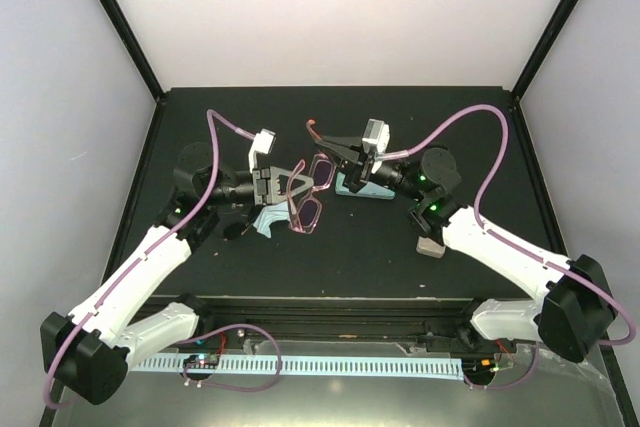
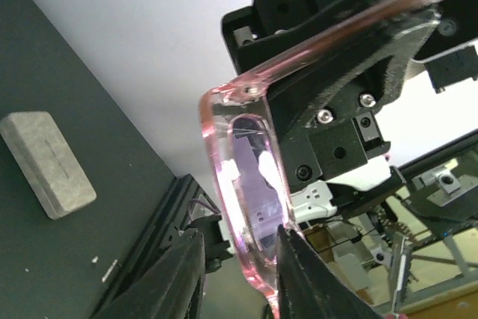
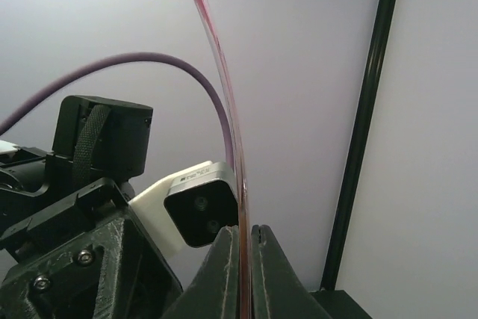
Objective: Organize the sunglasses
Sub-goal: Pick up the sunglasses from the center of the board, then fold the sunglasses.
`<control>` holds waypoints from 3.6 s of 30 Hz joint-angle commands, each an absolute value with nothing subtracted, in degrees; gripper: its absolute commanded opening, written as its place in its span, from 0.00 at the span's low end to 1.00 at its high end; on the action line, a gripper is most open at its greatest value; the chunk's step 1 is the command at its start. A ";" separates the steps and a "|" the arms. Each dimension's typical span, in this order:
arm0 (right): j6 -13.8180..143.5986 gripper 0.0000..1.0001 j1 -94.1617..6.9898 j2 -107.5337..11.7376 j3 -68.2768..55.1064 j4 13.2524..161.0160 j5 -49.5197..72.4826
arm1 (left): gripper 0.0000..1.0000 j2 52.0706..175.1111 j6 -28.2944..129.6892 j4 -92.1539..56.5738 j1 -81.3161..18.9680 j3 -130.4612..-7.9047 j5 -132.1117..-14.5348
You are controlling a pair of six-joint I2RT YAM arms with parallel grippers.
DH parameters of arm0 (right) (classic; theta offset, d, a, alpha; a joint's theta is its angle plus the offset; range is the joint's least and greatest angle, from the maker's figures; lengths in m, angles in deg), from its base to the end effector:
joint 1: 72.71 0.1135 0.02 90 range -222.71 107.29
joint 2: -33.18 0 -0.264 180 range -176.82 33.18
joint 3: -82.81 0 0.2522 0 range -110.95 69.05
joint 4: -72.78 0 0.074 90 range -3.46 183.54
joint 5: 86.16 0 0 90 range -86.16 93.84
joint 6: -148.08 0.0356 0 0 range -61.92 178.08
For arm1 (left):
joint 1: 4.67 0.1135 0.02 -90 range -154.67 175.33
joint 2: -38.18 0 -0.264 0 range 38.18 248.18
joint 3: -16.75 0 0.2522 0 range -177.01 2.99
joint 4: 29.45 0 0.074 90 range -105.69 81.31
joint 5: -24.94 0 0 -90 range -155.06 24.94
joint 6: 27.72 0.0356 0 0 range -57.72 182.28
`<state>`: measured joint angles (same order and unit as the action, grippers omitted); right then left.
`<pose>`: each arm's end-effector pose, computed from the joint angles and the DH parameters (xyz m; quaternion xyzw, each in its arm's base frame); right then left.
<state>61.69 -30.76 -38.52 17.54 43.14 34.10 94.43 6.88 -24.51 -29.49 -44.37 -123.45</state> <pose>0.1992 0.2032 0.3772 -0.3803 0.4303 0.4445 0.6875 0.1845 -0.1187 0.3543 0.1696 0.6867 -0.6614 0.2495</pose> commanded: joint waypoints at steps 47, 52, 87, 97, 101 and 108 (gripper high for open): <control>74.65 0.54 -31.05 -36.57 7.39 82.28 43.50 | 0.01 92.59 16.33 -22.67 -26.47 -41.83 -118.31; 73.93 0.48 -31.10 -38.09 6.70 86.45 39.04 | 0.02 92.42 14.17 -24.04 -26.52 -41.81 -119.24; 93.17 0.06 -26.05 -34.19 24.08 66.83 35.38 | 0.02 96.79 21.01 -16.66 -29.08 -47.11 -97.33; 96.06 0.07 -26.07 -34.31 23.18 73.58 23.82 | 0.02 98.90 25.90 -18.24 -29.06 -48.37 -105.54; 96.45 0.09 -26.24 -27.40 26.35 78.29 13.05 | 0.01 102.07 32.15 -16.08 -29.50 -50.11 -104.51; 101.84 0.15 -30.09 -20.42 30.31 96.37 -6.44 | 0.02 110.59 55.96 -10.35 -36.48 -56.45 -87.49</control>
